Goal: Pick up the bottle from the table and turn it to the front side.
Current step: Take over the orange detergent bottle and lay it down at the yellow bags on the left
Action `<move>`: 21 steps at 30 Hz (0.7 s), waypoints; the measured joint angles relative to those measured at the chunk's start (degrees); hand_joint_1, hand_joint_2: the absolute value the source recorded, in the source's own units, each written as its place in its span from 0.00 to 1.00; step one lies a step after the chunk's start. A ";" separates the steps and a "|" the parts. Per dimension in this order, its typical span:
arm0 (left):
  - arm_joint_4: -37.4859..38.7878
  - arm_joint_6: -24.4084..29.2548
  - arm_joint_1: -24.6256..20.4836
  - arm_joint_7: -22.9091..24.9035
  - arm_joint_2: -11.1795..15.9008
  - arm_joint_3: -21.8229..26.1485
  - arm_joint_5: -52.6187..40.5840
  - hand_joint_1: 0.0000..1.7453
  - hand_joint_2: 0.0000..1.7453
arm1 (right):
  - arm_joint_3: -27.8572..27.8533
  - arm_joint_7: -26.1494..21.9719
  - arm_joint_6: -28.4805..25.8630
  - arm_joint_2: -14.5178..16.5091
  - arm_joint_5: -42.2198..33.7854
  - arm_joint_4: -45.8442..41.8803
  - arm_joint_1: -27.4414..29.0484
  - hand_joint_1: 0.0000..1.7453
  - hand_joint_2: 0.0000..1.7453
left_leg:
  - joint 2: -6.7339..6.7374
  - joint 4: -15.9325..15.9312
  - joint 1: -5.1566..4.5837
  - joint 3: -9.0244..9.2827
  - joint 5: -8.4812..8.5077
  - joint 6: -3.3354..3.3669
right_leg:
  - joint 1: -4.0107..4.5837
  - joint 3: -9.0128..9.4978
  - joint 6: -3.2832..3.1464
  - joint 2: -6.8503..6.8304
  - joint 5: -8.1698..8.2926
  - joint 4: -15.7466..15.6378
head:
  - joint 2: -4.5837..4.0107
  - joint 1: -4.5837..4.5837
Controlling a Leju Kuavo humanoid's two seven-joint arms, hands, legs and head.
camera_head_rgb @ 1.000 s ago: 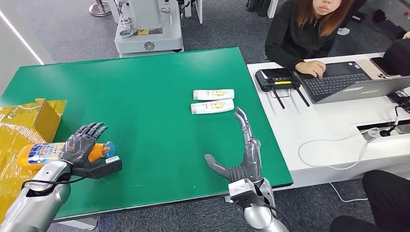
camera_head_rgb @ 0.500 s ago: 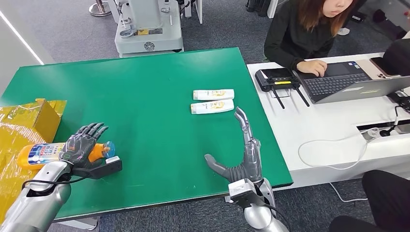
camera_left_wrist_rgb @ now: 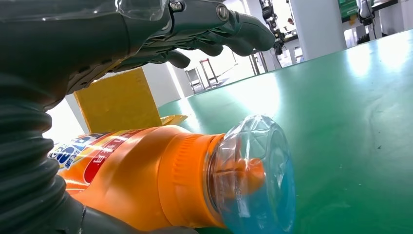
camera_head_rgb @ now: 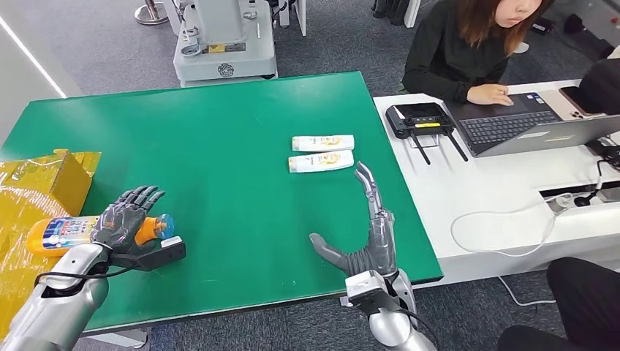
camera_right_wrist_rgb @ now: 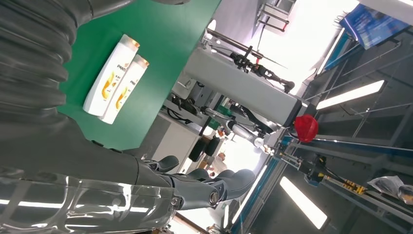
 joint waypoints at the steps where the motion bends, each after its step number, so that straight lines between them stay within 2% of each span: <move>1: 0.00 0.00 0.00 0.00 0.00 0.00 0.00 0.00 1.00 | 0.00 0.00 0.00 0.00 0.00 0.00 0.00 0.00 1.00 | 0.00 0.00 0.00 0.00 0.00 0.00 | 0.00 0.00 0.00 0.00 0.00 0.00 | 0.00 0.00; 11: -0.01 -0.34 0.05 -0.31 -0.05 0.00 0.40 0.00 1.00 | 0.00 -0.18 -0.11 0.00 -0.35 0.00 0.04 0.00 1.00 | 0.01 0.01 0.00 0.02 0.00 0.00 | 0.00 -0.03 0.00 0.01 0.00 -0.02 | 0.00 -0.01; 12: -0.77 -1.71 0.72 -1.42 -0.90 0.23 1.88 0.00 1.00 | -0.03 -0.97 -0.63 -0.01 -1.72 -0.35 0.52 0.00 1.00 | 0.00 0.02 -0.05 0.06 -0.01 0.01 | -0.05 -0.02 0.01 -0.01 0.00 -0.06 | -0.01 -0.06; 14: -7.13 -8.53 5.54 -6.88 -5.31 1.99 10.62 0.00 1.00 | -0.11 -4.19 -3.53 -0.12 -8.96 -3.43 3.94 0.00 1.00 | -0.44 -0.04 -0.31 0.27 -0.12 0.19 | -0.31 0.21 0.31 -0.38 -0.35 -0.11 | -0.01 -0.32; 16: -17.53 -15.93 13.56 -13.02 -12.21 3.48 27.78 0.00 1.00 | 0.11 -7.02 -7.42 -0.51 -18.01 -8.18 8.64 0.00 1.00 | -0.96 -0.12 -0.48 0.37 -0.31 0.34 | -0.49 0.60 0.52 -0.87 -0.72 -0.09 | 0.00 -0.21; 18: -25.11 -16.48 19.08 -14.56 -16.81 3.09 44.74 0.00 1.00 | 0.72 -7.80 -9.64 -1.04 -22.09 -11.63 11.42 0.00 1.00 | -0.60 -0.12 -0.43 0.38 -0.56 0.32 | -0.42 0.68 0.42 -0.57 -0.70 -0.16 | 0.00 0.28; 19: -27.66 -15.07 20.44 -14.20 -17.81 2.83 50.16 0.00 1.00 | 1.02 -7.96 -10.13 -1.26 -22.57 -12.90 12.39 0.00 1.00 | -0.27 -0.12 -0.44 0.42 -0.68 0.35 | -0.39 0.65 0.42 -0.27 -0.65 -0.24 | 0.00 0.43; 21: -31.43 -13.25 21.56 -14.05 -18.61 2.81 54.63 0.00 1.00 | 1.48 -8.09 -10.51 -1.58 -22.91 -14.66 13.85 0.00 1.00 | -0.03 -0.11 -0.46 0.52 -0.76 0.47 | -0.40 0.67 0.49 -0.06 -0.65 -0.31 | 0.00 0.41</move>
